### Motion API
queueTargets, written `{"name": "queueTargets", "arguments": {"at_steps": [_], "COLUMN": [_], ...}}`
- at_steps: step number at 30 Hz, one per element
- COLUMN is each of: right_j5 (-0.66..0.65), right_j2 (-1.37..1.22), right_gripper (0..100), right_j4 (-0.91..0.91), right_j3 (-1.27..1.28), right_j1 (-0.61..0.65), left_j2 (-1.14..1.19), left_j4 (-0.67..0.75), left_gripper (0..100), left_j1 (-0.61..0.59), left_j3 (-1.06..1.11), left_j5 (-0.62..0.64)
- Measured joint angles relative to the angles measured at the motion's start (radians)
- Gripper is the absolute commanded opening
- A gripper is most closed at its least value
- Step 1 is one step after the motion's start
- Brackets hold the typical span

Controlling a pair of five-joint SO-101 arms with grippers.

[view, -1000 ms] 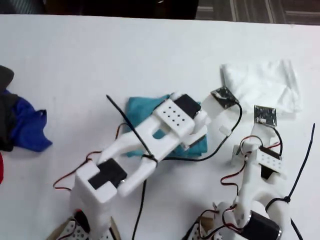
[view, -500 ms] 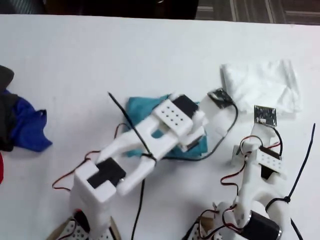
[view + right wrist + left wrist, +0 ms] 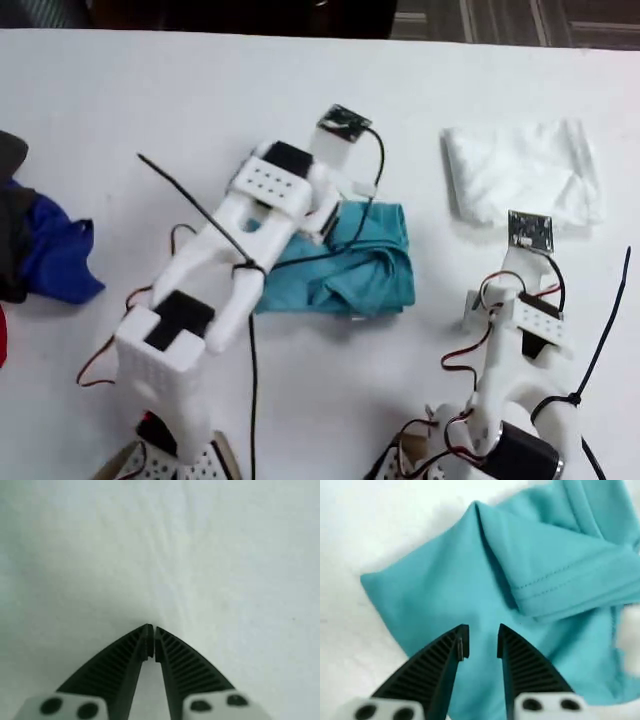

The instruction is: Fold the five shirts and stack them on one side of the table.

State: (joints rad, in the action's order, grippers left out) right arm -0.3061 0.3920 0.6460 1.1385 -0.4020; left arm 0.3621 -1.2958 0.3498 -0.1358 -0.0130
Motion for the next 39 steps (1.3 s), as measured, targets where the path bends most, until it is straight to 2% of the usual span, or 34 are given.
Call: {"name": "queueTargets", "arguments": {"at_steps": [5,10,18,23,32,35,39], "right_j5": [0.000,0.000,0.000,0.000,0.000,0.000,0.000], "right_j2": [0.000,0.000,0.000,0.000,0.000,0.000,0.000], "right_gripper": [2.0,2.0,2.0,2.0,2.0,2.0,2.0], "right_j4": [0.000,0.000,0.000,0.000,0.000,0.000,0.000], "right_j3": [0.000,0.000,0.000,0.000,0.000,0.000,0.000], "right_j1": [0.000,0.000,0.000,0.000,0.000,0.000,0.000], "left_j2": [0.081,0.207,0.334,0.446,0.499,0.497,0.499], "left_j4": [0.078,0.081,-0.080,-0.121,-0.247,-0.284,-0.298], "left_gripper": [12,12,12,12,12,12,12], "left_j1": [0.025,0.048,0.104,0.158,0.147,0.140,0.137], "left_j3": [0.000,-0.104,-0.477,-0.667,-0.996,-1.042,-0.999], "left_j5": [0.000,0.000,0.000,0.000,0.000,0.000,0.000]}}
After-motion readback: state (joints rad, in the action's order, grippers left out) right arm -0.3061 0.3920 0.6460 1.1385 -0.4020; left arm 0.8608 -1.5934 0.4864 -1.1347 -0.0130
